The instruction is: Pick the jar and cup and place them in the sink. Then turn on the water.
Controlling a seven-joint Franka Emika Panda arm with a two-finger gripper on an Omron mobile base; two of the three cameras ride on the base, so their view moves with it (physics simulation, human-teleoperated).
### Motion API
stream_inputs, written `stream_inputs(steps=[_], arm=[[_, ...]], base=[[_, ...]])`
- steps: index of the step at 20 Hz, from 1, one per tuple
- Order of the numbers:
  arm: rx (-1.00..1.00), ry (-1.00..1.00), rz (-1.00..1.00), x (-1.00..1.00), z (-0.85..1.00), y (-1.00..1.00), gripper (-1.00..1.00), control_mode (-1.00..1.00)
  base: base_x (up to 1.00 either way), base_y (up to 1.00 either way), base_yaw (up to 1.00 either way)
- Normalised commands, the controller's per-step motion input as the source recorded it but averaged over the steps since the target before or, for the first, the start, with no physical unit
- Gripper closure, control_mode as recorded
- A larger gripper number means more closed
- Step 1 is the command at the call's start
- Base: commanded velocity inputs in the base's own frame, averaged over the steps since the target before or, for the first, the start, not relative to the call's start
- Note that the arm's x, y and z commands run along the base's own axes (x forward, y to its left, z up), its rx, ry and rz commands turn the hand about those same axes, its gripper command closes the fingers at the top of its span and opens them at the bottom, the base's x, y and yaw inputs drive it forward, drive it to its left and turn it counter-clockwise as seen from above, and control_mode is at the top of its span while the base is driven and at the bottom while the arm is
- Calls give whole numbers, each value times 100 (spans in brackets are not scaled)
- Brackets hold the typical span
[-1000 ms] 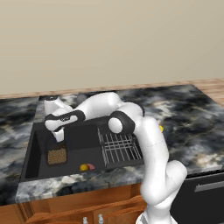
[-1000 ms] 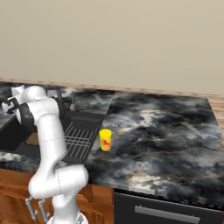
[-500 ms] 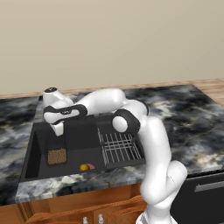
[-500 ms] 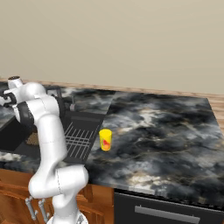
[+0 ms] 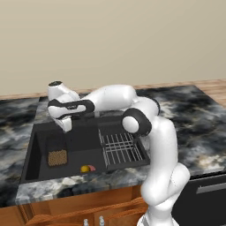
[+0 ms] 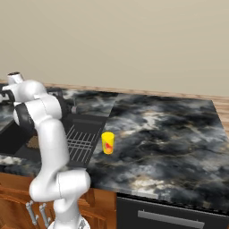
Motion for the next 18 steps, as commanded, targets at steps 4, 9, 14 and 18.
stream_inputs(steps=[4,9,14,18], arm=[[0,0,22,-50,18,-62,-100,-100],[0,0,21,-69,19,-51,-100,-100],[0,-2,23,-64,13,-65,-100,-100],[0,0,24,-30,20,-71,-100,-100]], base=[[0,0,0],[0,0,0],[0,0,0],[0,0,0]])
